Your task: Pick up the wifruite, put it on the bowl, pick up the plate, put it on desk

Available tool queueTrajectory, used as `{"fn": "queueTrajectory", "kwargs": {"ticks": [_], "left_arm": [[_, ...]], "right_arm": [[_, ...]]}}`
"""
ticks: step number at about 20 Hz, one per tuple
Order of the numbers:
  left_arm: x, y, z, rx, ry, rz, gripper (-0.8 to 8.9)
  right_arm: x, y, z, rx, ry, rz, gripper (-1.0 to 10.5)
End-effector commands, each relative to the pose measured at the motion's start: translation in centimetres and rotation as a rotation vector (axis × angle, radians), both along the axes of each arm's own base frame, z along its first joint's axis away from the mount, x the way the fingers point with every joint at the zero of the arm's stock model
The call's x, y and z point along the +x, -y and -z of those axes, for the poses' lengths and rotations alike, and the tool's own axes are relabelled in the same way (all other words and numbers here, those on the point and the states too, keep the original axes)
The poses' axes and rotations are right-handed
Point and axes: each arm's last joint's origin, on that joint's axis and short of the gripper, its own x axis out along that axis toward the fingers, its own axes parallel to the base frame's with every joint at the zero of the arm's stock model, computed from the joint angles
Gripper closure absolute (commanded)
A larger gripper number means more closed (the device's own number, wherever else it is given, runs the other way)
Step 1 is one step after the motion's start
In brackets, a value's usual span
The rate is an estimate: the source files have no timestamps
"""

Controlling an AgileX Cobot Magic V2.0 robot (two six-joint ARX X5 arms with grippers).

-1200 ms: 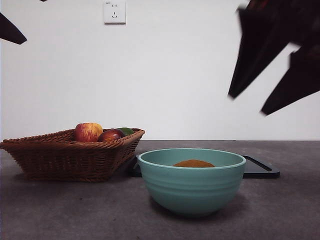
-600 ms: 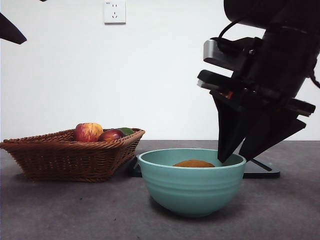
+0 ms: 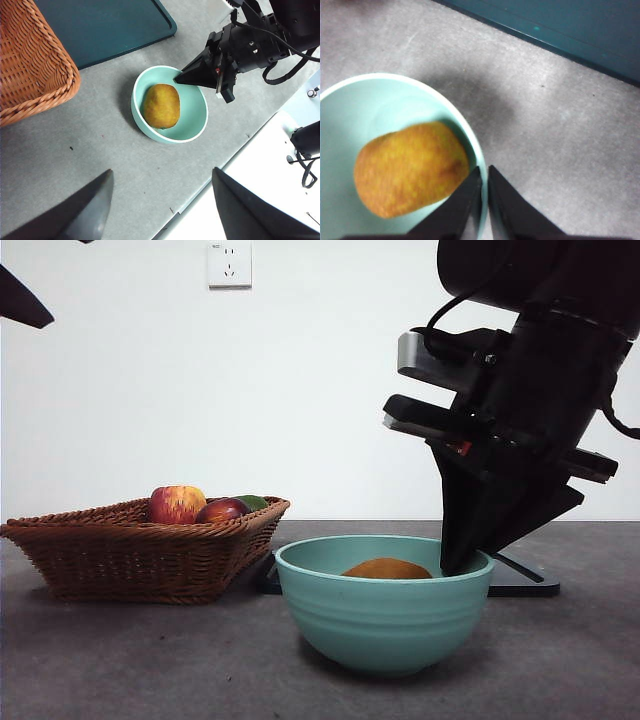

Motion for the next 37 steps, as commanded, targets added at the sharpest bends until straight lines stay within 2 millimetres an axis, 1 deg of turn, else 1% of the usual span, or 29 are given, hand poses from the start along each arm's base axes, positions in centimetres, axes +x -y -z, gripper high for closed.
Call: {"fn": "queueTrajectory", "kwargs": {"ticks": [1,5,9,13,16,18,23,28,30,33,37], "left_arm": [[0.1,0.1,-0.2,-0.004,0.018,0.015,5.01],[0.1,0.1,-0.2,-0.004,0.018,0.015,5.01],[0.1,0.1,-0.2,-0.004,0.018,0.015,5.01],[0.1,0.1,-0.2,-0.004,0.018,0.015,5.01],[0.1,0.1,-0.2,-0.003,0.017,0.015,5.01],[0.1,0.1,-0.2,-0.003,0.016,0.015,5.01],[0.0,0.1,-0.2,0.0,0.011,0.016,5.01],[0.0,0.1,-0.2,0.0,0.011,0.016,5.01],[0.0,0.1,-0.2,0.0,0.011,0.016,5.01],[0.1,0.1,-0.2,0.0,0.012,0.015,5.01],[0.1,0.1,-0.2,0.0,0.011,0.015,5.01]], "right_arm": [[0.0,-0.4,-0.3,0.014,0.005,-0.004,9.4],[0.3,-0.6,-2.1,0.034,0.044,-0.013,9.4],[1.5,-0.3,-4.1,0.039,0.092,-0.01,9.4],[3.8,0.8,-5.7,0.052,0.144,0.044,9.4],[5.9,1.6,-6.3,0.044,0.169,0.082,9.4],[7.5,1.8,-6.4,0.032,0.175,0.099,9.4],[11.5,1.9,-5.8,0.005,0.176,0.119,9.4],[14.6,1.6,-3.5,-0.007,0.134,0.114,9.4],[15.3,1.6,-2.5,-0.011,0.13,0.119,9.4],[15.8,1.6,-1.5,-0.02,0.115,0.12,9.4],[15.9,1.6,-0.8,-0.014,0.091,0.101,9.4]]}}
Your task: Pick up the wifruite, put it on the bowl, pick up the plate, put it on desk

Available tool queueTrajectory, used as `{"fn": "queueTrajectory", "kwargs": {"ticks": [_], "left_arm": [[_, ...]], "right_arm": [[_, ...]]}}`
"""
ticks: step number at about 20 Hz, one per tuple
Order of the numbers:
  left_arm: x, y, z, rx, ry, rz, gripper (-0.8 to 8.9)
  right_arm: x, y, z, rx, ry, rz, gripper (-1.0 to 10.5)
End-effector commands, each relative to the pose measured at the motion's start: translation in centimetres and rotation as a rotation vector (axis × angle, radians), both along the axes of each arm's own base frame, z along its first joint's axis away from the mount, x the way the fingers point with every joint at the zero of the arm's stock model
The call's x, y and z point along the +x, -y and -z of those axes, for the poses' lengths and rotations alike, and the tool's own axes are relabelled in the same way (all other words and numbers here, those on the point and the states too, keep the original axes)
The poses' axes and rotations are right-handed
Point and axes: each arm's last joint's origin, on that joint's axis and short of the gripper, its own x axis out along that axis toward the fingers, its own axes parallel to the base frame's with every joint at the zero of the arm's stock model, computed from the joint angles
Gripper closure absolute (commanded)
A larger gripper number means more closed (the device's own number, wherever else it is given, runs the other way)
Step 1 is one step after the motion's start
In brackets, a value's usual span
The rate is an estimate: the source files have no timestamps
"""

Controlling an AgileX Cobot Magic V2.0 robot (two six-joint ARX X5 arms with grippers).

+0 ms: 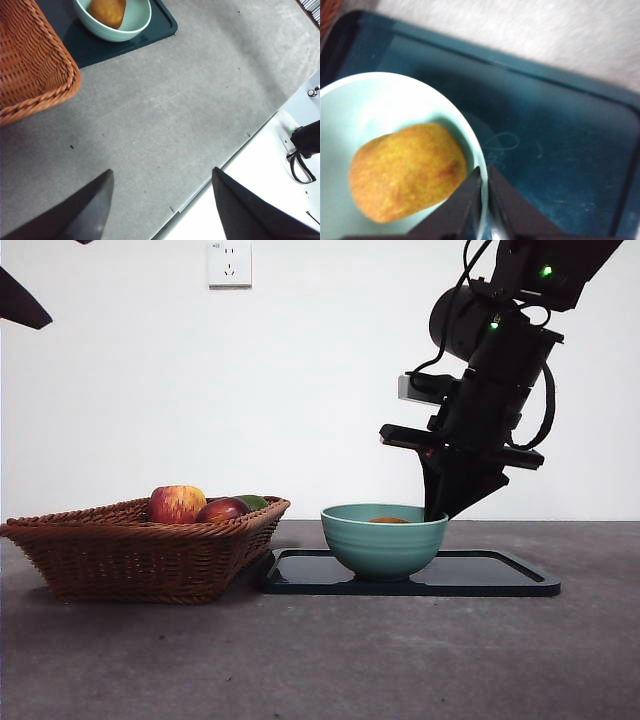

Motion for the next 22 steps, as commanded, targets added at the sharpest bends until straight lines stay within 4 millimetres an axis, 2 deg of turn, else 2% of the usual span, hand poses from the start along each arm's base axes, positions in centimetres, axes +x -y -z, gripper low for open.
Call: {"fn": "queueTrajectory", "kwargs": {"ticks": [1,4,7,9,13,15,18,22], "left_arm": [[0.1,0.1,-0.2,-0.003,0.015,0.015,5.01],[0.1,0.1,-0.2,-0.002,0.015,0.015,5.01],[0.1,0.1,-0.2,-0.002,0.015,0.015,5.01],[0.1,0.1,-0.2,-0.002,0.015,0.015,5.01],[0.1,0.1,-0.2,-0.003,0.015,0.015,5.01],[0.1,0.1,-0.2,-0.003,0.015,0.015,5.01],[0.1,0.1,-0.2,-0.001,0.019,0.017,5.01],[0.1,0.1,-0.2,0.0,0.022,0.019,5.01]], "right_arm": [[0.5,-0.5,0.2,-0.002,0.011,-0.017,9.3],[0.6,-0.5,-0.3,0.001,0.014,-0.016,7.5],[0.7,-0.5,-1.4,-0.004,0.001,-0.016,7.4],[0.5,-0.4,-2.7,-0.004,0.015,-0.02,7.3],[-1.2,0.2,-7.4,0.023,0.1,-0.023,7.3],[-2.9,0.9,-10.0,0.039,0.141,-0.039,7.3],[-6.9,2.2,-14.3,0.079,0.19,-0.082,7.3],[-12.4,4.2,-18.7,0.121,0.283,-0.097,7.3]]}}
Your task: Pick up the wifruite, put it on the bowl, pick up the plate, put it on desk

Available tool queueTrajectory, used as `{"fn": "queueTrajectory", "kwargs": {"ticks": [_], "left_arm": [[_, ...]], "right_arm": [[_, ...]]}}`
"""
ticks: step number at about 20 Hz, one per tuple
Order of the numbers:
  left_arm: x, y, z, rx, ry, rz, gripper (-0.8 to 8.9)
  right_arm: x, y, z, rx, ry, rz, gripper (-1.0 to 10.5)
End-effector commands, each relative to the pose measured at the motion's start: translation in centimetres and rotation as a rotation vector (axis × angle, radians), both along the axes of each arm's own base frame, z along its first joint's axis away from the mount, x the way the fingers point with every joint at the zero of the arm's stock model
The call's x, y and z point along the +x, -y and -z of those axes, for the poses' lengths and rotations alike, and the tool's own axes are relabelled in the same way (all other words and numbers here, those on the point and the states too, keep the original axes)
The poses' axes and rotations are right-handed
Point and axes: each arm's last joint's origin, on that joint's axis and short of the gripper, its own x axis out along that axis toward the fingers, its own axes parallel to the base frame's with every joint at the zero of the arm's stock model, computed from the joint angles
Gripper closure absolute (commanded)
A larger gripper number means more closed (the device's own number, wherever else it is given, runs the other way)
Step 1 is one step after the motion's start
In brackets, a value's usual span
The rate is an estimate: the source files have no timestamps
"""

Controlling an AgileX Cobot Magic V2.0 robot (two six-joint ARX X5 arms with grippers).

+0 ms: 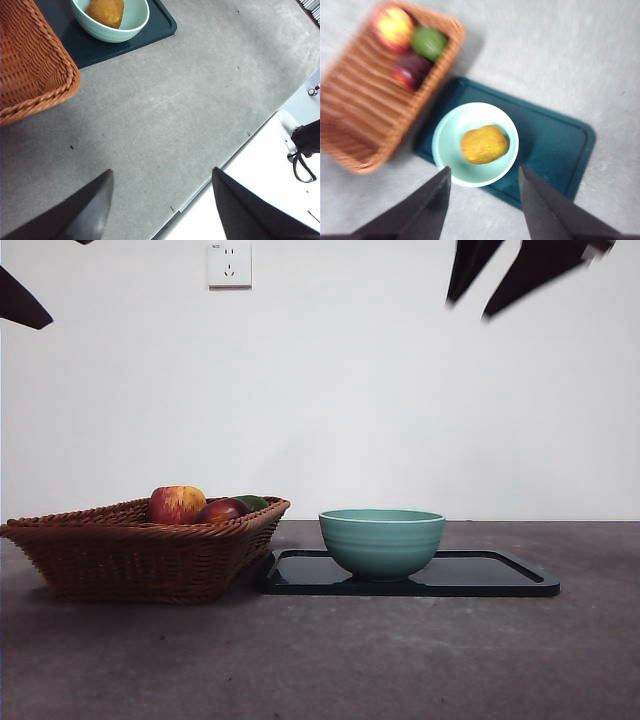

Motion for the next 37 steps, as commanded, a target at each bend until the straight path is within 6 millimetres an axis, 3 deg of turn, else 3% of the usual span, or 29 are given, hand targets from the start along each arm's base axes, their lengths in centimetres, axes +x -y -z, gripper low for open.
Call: {"fn": "queueTrajectory", "kwargs": {"ticks": [1,5,10,14,18,37], "left_arm": [[0.1,0.1,-0.2,-0.003,0.017,0.015,5.01],[0.1,0.1,-0.2,-0.003,0.017,0.015,5.01],[0.1,0.1,-0.2,-0.003,0.017,0.015,5.01],[0.1,0.1,-0.2,-0.003,0.017,0.015,5.01],[0.1,0.1,-0.2,-0.003,0.017,0.015,5.01],[0.3,0.3,-0.6,-0.027,0.049,0.012,5.01]], "right_arm": [[-2.6,0.9,-2.0,0.021,0.063,-0.024,7.3],[-7.9,2.6,-1.7,0.071,0.109,-0.072,7.3],[-12.6,3.9,2.8,0.117,0.061,-0.169,7.3],[-14.8,4.6,6.1,0.15,-0.009,-0.225,7.3],[-15.5,5.0,6.5,0.147,-0.019,-0.224,7.3],[-15.5,5.0,6.6,0.146,-0.022,-0.224,7.3]]}}
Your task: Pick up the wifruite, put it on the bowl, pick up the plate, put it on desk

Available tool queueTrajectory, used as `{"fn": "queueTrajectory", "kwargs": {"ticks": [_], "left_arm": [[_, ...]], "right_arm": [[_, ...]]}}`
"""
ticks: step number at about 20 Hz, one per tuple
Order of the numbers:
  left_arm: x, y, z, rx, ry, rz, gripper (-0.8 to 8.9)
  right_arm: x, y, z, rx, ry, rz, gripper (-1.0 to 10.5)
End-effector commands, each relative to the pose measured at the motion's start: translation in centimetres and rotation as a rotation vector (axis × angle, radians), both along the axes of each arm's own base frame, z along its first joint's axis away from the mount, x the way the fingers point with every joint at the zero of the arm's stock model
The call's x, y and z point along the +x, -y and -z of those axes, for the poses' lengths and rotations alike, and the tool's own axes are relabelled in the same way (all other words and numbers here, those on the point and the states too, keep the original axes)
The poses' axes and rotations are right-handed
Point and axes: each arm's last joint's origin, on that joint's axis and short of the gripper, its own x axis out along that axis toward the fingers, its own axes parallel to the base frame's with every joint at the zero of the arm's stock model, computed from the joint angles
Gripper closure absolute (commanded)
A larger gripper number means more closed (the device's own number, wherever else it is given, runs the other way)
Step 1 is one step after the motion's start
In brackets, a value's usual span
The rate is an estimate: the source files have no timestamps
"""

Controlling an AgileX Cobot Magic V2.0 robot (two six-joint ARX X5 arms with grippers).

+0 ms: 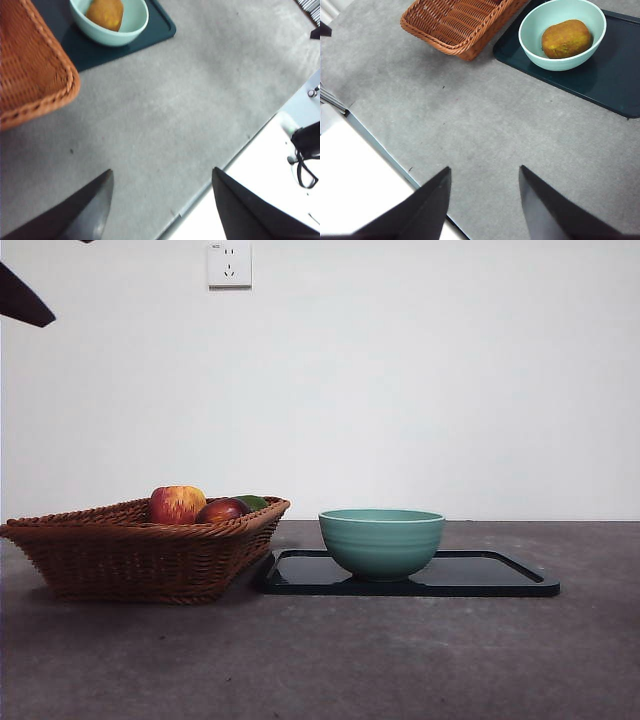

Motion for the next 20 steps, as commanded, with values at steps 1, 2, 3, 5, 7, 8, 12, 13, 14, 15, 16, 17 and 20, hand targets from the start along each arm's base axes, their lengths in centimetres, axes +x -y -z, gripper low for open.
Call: {"fn": "queueTrajectory", "kwargs": {"ticks": [1,2,3,5,7,8,12,13,14,15,16,17,20], "left_arm": [[0.4,0.3,-0.6,-0.026,0.044,0.01,5.01],[0.6,0.4,-0.9,-0.029,0.049,0.01,5.01],[1.0,0.7,-1.2,-0.028,0.051,0.009,5.01],[2.1,1.3,-2.1,-0.027,0.065,0.009,5.01],[3.7,2.3,-3.0,-0.019,0.081,0.021,5.01],[4.7,2.9,-3.4,-0.01,0.083,0.027,5.01],[9.4,5.7,-4.8,0.056,0.109,0.056,5.01],[10.5,6.5,-5.1,0.067,0.115,0.066,5.01],[11.8,7.4,-5.3,0.077,0.118,0.074,5.01],[13.0,8.1,-5.3,0.086,0.122,0.084,5.01],[14.2,8.8,-5.2,0.094,0.123,0.09,5.01],[15.4,9.6,-5.0,0.102,0.121,0.096,5.01],[18.3,11.6,-3.6,0.122,0.123,0.115,5.01]], "right_arm": [[0.0,-0.1,-0.3,0.008,0.006,-0.01,7.3],[0.0,-0.1,-0.3,0.008,0.006,-0.01,7.3],[0.0,-0.1,-0.3,0.008,0.006,-0.01,7.3],[0.0,-0.1,-0.3,0.008,0.007,-0.01,7.3],[0.0,-0.1,-0.3,0.008,0.006,-0.01,7.3],[0.0,-0.1,-0.3,0.008,0.006,-0.01,7.3],[0.0,-0.1,-0.2,0.002,-0.004,-0.011,7.3],[-0.1,-0.1,-0.2,-0.001,-0.008,-0.011,7.3],[-0.1,-0.1,-0.1,-0.002,-0.011,-0.012,7.3],[-0.1,-0.1,-0.1,-0.002,-0.011,-0.012,7.3],[-0.1,-0.1,-0.1,-0.002,-0.011,-0.012,7.3],[-0.1,-0.1,-0.1,-0.002,-0.011,-0.012,7.3],[-0.1,-0.1,-0.1,-0.002,-0.011,-0.011,7.3]]}}
